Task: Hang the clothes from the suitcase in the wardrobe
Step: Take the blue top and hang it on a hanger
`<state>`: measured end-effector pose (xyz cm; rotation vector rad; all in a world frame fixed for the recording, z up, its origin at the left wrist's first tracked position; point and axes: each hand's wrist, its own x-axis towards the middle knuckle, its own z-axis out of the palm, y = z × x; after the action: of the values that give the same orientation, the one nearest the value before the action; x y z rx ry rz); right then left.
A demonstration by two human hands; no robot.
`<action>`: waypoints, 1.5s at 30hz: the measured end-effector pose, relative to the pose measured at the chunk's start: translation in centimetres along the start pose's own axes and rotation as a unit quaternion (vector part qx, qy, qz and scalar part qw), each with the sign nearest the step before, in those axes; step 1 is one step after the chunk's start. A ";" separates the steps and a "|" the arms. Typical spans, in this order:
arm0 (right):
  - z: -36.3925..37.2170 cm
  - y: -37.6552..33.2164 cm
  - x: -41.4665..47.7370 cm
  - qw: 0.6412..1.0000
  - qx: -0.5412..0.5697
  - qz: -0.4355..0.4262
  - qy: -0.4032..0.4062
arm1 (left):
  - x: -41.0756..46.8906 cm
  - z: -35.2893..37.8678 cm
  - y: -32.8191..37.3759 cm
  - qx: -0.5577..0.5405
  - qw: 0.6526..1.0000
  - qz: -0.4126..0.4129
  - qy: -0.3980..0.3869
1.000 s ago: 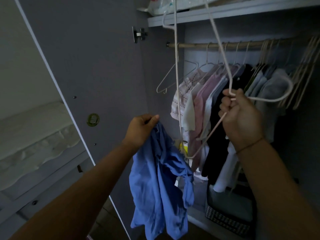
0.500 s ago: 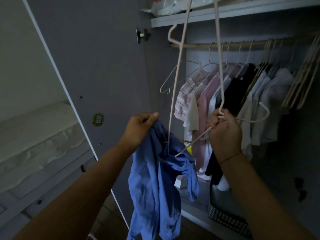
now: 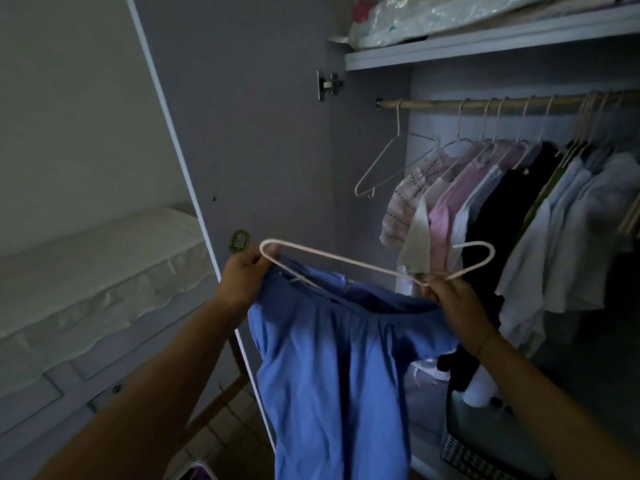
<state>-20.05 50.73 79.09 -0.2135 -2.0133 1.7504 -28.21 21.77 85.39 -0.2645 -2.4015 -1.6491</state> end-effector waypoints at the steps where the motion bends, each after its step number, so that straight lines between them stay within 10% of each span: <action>1: -0.3 -0.2 -0.1 1.000 -0.021 -0.002 -0.009 | -0.3 -0.1 -0.4 -0.010 1.000 -0.012 0.001; 26: -3.5 -4.9 -0.9 0.960 -0.246 -0.055 -0.123 | -1.6 0.0 2.4 -0.183 0.972 -0.108 0.098; 31: -3.5 -5.7 -1.1 0.894 -0.398 -0.066 -0.193 | -1.0 -1.1 2.1 -0.195 0.971 -0.130 0.047; 33: -2.9 -5.4 -1.8 0.845 -0.490 -0.070 -0.201 | -1.2 -1.2 2.5 -0.134 0.987 -0.083 0.020; 40: 0.4 -8.9 -1.7 0.894 -0.382 -0.075 -0.221 | -2.8 1.5 2.8 0.100 0.979 0.150 -0.099; 45: 3.6 -9.9 -1.0 0.889 -0.356 -0.106 -0.268 | -4.2 3.9 1.9 0.133 0.967 0.168 -0.136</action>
<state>-18.92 45.30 88.14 0.2943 -2.8870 0.9202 -23.94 25.97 84.53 -0.8458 -2.5539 -1.1932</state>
